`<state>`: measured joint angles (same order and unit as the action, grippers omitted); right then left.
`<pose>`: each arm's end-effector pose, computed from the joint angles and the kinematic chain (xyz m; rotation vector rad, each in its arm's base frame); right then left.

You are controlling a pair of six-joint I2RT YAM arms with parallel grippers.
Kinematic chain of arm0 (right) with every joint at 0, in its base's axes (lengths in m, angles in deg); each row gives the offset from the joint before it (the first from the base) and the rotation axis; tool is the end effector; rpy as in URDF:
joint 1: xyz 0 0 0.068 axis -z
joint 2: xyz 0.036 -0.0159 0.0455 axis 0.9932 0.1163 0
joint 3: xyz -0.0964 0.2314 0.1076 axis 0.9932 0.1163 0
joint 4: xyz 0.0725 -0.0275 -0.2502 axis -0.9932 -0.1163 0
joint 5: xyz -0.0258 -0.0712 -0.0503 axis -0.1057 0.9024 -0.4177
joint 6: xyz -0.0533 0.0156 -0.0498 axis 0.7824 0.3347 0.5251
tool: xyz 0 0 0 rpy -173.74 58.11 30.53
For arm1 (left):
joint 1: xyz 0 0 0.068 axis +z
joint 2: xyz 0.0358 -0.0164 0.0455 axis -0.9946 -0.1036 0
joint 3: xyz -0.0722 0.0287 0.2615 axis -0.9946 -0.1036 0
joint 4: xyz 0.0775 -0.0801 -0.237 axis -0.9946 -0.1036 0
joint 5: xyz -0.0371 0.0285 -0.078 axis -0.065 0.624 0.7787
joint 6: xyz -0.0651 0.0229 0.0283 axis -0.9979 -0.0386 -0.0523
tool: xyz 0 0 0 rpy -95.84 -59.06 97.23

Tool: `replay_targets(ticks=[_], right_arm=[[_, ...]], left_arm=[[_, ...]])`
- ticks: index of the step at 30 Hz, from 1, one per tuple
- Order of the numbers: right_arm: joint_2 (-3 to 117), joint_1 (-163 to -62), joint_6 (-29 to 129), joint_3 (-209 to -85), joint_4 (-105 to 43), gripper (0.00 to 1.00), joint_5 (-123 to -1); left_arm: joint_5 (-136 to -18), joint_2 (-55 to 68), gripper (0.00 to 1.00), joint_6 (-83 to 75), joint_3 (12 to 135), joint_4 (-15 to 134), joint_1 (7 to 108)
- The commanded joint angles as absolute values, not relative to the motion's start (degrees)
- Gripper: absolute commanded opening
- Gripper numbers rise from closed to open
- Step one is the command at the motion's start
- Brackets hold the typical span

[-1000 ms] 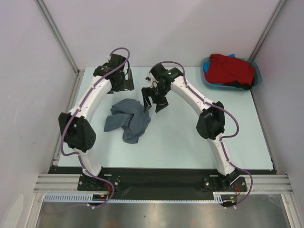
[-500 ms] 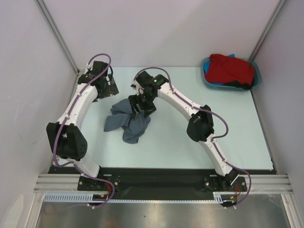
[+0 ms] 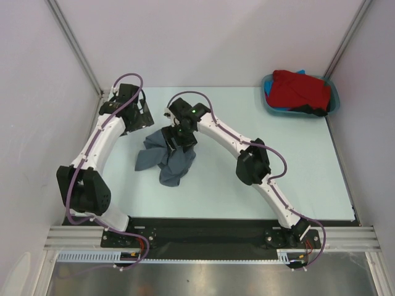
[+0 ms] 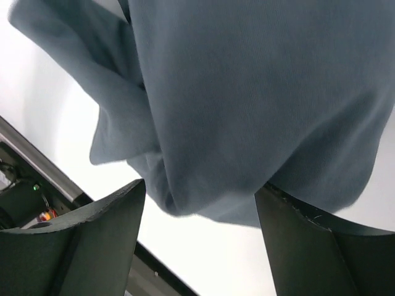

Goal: Fold and stack the t-shirts
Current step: Flatten the tshirt out

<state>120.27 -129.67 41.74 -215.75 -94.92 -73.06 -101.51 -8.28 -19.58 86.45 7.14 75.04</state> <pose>0.3564 0.4021 0.2062 -0.8661 2.7040 0.7189 0.3457 -0.0371 0.3038 -0.5085 2.4387 0.0985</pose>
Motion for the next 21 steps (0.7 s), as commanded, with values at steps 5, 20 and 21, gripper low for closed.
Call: replay_targets(ticks=[5,20,21], right_arm=[[112.3,-131.6,40.9,-203.5,-80.0,0.76,-67.3],[107.4,-134.1,43.0,-206.6,-81.5,0.00,-58.4],[106.5,-133.9,43.3,-206.6,-81.9,0.00,-58.2]], left_arm=[[-100.2,-3.8,1.00,-20.3,84.5,10.6,75.1],[-97.2,1.8,1.00,-18.2,78.8,13.7,75.1],[-96.9,2.0,1.00,-17.8,78.7,14.0,75.0]])
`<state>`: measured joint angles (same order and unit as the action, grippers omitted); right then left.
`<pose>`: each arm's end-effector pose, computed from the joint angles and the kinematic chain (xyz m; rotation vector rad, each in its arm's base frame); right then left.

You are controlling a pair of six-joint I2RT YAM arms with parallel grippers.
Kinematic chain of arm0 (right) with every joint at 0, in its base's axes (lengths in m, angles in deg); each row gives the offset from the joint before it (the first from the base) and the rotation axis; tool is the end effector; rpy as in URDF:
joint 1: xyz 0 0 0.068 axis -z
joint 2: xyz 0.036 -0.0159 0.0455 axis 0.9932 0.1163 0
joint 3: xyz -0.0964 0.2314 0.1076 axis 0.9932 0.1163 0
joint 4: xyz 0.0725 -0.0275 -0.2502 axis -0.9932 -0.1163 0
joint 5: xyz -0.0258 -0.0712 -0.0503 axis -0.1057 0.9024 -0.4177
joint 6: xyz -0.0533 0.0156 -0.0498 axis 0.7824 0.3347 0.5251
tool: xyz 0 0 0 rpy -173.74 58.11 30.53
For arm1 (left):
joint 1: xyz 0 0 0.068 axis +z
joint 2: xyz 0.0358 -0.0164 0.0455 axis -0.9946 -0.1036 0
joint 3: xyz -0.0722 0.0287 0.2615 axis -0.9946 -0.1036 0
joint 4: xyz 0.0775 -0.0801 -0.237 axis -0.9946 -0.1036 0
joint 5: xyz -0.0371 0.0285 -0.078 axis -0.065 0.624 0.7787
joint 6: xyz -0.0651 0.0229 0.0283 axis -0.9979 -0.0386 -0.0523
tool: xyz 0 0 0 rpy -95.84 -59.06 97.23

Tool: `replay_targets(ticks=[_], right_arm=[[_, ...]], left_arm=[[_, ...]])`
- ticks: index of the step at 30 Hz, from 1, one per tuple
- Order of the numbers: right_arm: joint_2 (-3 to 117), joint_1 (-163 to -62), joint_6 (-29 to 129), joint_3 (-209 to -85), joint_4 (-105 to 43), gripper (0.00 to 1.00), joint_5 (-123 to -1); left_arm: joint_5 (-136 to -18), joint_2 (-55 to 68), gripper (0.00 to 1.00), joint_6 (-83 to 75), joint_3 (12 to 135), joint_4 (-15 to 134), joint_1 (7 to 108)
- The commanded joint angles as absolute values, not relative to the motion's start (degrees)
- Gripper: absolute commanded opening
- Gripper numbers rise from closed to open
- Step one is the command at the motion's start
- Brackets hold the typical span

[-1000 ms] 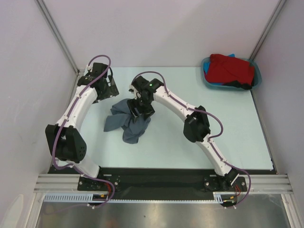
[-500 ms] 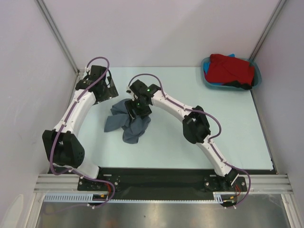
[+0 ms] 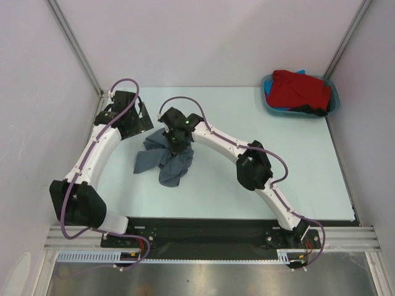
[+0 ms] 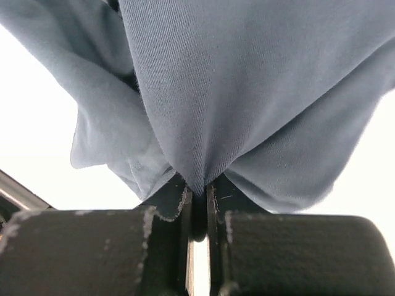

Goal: Fold and stack the t-shirts
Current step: Flatten the tshirt out

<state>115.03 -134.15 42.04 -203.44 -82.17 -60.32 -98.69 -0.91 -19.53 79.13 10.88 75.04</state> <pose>0.3367 0.4230 0.1982 -0.8705 2.5490 0.5146 0.3193 -0.0360 0.3067 -0.4899 2.3950 0.0110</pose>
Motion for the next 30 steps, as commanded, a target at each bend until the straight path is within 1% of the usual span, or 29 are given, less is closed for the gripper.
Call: replay_targets(ticks=[1,7,12,15,17,19,22,25,27,30], right_arm=[[105.5,-133.6,43.1,-206.5,-82.3,0.00,-57.8],[96.4,-130.3,40.6,-203.6,-83.8,0.00,-54.8],[92.3,-127.3,40.7,-204.3,-88.8,0.00,-45.0],[89.3,-125.8,41.5,-203.7,-91.1,0.00,-40.0],[86.1,-124.8,41.7,-201.9,-91.5,0.00,-39.0],[83.4,-124.3,41.2,-200.3,-91.5,0.00,-38.9],[78.4,-123.9,38.7,-198.6,-93.4,0.00,-35.4],[72.4,-123.9,36.9,-197.9,-95.6,0.00,-29.4],[67.2,-123.8,36.7,-196.3,-96.0,0.00,-25.0],[61.0,-122.8,37.9,-193.6,-94.5,0.00,-21.9]], left_arm=[[-96.4,2.3,1.00,-17.1,78.3,14.2,75.0],[-95.1,3.0,1.00,-16.2,77.0,15.7,75.0],[-94.2,4.3,1.00,-16.7,74.8,17.1,75.0],[-91.6,4.3,1.00,-16.8,74.6,18.0,75.0],[-89.9,4.0,1.00,-16.9,74.7,18.8,75.0],[-88.4,3.6,1.00,-16.5,75.4,19.2,74.8],[-87.4,2.1,1.00,-16.0,76.6,19.0,74.2],[-85.7,-0.1,1.00,-16.0,78.8,18.1,73.2],[-85.7,-2.2,1.00,-15.6,80.0,18.1,71.2],[-86.4,-5.4,1.00,-15.6,83.3,16.9,68.1]])
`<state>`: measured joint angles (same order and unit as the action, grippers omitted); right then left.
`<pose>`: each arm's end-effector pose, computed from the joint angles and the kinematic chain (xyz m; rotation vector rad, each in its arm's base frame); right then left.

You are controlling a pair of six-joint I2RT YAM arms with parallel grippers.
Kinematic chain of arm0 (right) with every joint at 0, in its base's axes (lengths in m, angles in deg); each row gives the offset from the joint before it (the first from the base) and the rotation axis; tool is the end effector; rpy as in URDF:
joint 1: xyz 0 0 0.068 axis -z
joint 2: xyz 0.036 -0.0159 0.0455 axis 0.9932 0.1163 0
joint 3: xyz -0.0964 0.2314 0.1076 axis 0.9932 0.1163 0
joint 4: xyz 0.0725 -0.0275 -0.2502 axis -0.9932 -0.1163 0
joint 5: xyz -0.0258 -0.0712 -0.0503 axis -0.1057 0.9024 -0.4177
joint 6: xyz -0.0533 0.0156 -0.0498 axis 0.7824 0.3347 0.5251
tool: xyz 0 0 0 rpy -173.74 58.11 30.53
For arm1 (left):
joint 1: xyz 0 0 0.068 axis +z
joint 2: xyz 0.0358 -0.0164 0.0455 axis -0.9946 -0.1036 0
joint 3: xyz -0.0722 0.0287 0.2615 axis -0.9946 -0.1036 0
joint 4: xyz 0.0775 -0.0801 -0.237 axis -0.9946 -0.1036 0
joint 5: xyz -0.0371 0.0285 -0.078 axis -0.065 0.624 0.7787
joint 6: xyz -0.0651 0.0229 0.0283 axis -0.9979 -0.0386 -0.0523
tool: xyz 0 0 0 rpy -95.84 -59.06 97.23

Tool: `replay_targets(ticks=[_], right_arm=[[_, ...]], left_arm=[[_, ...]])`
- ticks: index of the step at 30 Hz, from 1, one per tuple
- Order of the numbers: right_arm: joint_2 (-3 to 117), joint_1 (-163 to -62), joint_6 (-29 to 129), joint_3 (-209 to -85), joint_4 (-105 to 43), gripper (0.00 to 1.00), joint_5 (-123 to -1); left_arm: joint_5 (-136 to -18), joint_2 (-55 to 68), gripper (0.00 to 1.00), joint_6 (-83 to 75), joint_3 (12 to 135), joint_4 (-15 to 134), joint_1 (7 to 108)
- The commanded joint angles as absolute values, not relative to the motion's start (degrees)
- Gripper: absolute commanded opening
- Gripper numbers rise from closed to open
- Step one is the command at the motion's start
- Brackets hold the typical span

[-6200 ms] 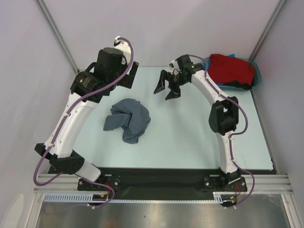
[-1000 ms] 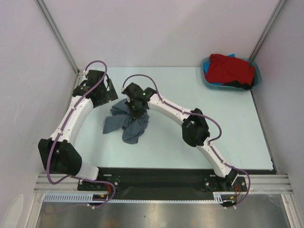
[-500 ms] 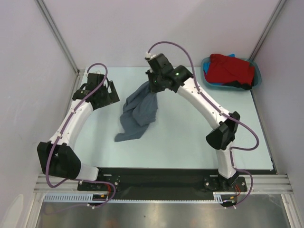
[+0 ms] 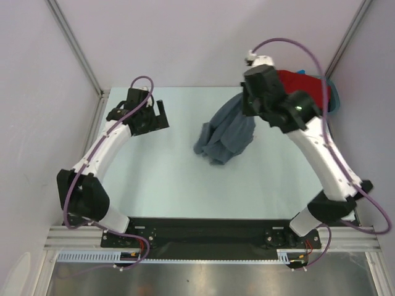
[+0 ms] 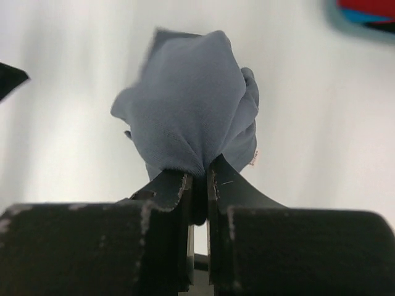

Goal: Fold and stack the t-shirts
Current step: Flatten the tshirt out

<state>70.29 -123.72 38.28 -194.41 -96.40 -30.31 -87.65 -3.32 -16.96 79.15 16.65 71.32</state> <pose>0.2688 0.1947 0.4667 -0.1852 2.1542 0.1153 0.3328 -0.0726 0.3011 -0.2776 2.4185 -0.2473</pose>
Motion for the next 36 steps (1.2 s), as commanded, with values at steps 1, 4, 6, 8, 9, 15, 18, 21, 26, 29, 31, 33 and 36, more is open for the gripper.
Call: replay_targets(ticks=[1,4,6,8,9,15,18,21,26,29,31,33,36], right_arm=[[60.0,-121.4,37.9,-193.5,-94.5,0.00,-21.6],[57.9,-119.5,37.5,-194.2,-95.9,0.00,-18.7],[57.1,-119.5,37.5,-194.3,-96.3,0.00,-14.8],[55.8,-119.9,36.4,-193.8,-96.6,0.00,-12.7],[55.3,-120.1,36.1,-193.5,-96.5,0.00,-12.1],[54.0,-120.3,33.0,-184.9,-95.5,0.00,-21.5],[58.5,-119.6,32.2,-181.1,-91.4,0.00,-36.6],[68.5,-120.3,30.8,-184.2,-92.1,0.00,-46.6],[86.5,-122.3,34.6,-198.4,-97.1,0.01,-58.8],[94.2,-122.8,36.6,-206.0,-98.4,0.78,-57.7],[95.6,-121.8,37.6,-206.7,-96.4,0.99,-55.5],[95.3,-120.5,37.6,-206.5,-95.2,1.00,-54.8],[93.7,-117.6,37.9,-205.5,-93.7,1.00,-52.5]], left_arm=[[-86.5,-6.1,1.00,-15.7,84.8,16.5,67.4],[-86.2,-8.0,1.00,-16.0,87.0,16.2,65.2],[-85.8,-9.4,1.00,-15.9,87.8,16.2,64.0],[-85.7,-10.4,1.00,-15.9,89.0,16.1,63.7],[-84.1,-10.9,1.00,-15.9,89.4,15.9,63.5],[-81.0,-13.4,1.00,-14.8,91.8,14.0,63.0],[-81.2,-12.9,1.00,-14.7,90.7,13.6,62.9],[-82.7,-11.6,1.00,-15.5,89.6,13.4,63.0],[-84.6,-8.6,1.00,-18.1,88.4,13.2,63.0],[-85.1,-7.3,1.00,-19.6,87.7,12.7,63.0],[-87.9,-5.7,1.00,-20.7,87.0,11.9,63.0],[-91.0,-3.2,1.00,-21.5,85.6,11.2,63.1],[-90.8,-1.0,1.00,-22.4,82.8,11.8,64.5]])
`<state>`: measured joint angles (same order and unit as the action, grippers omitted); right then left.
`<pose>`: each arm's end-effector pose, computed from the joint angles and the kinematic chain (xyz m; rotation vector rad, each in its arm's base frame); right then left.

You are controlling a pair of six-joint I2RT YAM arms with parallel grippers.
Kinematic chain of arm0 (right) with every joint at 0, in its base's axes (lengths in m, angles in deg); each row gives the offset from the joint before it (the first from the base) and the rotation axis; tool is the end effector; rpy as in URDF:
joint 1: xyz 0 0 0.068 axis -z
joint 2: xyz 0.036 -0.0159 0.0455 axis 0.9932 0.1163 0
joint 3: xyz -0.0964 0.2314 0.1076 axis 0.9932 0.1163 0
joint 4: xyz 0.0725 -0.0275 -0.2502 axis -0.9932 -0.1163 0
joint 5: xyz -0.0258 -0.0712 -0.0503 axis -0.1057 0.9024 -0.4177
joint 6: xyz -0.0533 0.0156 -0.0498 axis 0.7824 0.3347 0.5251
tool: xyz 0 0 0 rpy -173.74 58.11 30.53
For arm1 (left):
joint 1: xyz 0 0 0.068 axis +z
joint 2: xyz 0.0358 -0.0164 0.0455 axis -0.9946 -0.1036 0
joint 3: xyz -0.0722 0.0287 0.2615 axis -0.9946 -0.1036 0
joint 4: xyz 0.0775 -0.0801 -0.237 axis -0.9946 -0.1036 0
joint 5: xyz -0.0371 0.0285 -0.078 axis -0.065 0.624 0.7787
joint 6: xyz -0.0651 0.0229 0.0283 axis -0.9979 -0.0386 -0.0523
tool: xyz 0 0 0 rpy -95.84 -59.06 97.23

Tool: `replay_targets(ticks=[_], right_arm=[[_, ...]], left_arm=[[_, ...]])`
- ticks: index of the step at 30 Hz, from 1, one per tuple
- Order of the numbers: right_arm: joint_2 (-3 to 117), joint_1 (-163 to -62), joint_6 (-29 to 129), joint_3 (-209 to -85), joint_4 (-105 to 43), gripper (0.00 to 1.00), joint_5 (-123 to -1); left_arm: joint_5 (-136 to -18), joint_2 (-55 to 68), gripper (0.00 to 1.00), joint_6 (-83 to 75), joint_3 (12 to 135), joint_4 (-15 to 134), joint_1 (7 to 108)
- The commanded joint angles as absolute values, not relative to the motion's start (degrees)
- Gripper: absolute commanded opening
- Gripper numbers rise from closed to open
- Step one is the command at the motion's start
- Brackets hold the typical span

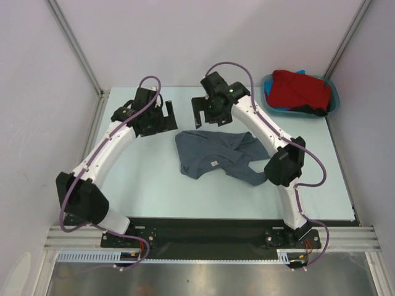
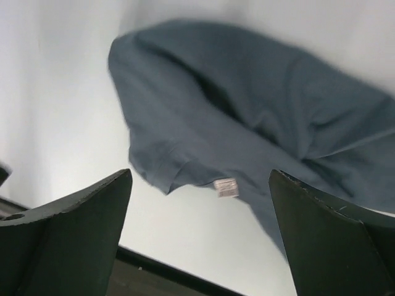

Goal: Fold and stack the t-shirts
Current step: Flatten the tshirt out

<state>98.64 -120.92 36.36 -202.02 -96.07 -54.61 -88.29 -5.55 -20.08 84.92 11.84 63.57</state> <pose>0.3725 0.2867 0.3125 -0.3935 2.5992 0.3637 0.3257 -0.1182 0.3153 -0.1863 2.4584 -0.3090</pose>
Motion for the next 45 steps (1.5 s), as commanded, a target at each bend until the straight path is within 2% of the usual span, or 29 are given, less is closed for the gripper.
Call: replay_targets(ticks=[1,5,9,16,21,25,32,36,45], right_arm=[[93.0,-117.1,38.1,-205.0,-93.8,1.00,-50.3],[91.5,-114.2,39.1,-202.2,-96.7,0.99,-42.7],[90.6,-110.7,36.9,-195.6,-100.9,1.00,-37.1],[86.9,-104.4,33.6,-184.4,-97.4,0.99,-41.0],[86.4,-103.1,33.1,-183.5,-98.1,0.99,-42.3],[85.7,-102.6,32.9,-183.0,-98.3,1.00,-42.4],[84.9,-99.2,31.8,-175.4,-97.1,0.95,-47.2],[85.0,-96.9,31.8,-171.4,-94.0,0.94,-51.3],[90.9,-95.9,31.8,-176.3,-90.5,0.92,-58.4]], left_arm=[[-90.0,-0.2,1.00,-22.4,82.3,11.9,65.2],[-83.9,-0.4,1.00,-22.7,80.4,12.6,65.3],[-68.1,-4.8,1.00,-20.8,79.7,14.0,65.2],[-53.1,-15.8,1.00,-16.4,84.0,14.2,62.5],[-51.2,-20.0,1.00,-15.4,85.8,10.6,60.6],[-53.3,-18.6,1.00,-14.6,83.4,8.9,60.2],[-41.4,-22.3,1.00,-11.0,82.0,9.1,58.1],[-41.4,-24.0,1.00,-10.0,85.0,7.7,56.0],[-42.4,-27.2,1.00,-14.1,90.3,10.3,54.5]])
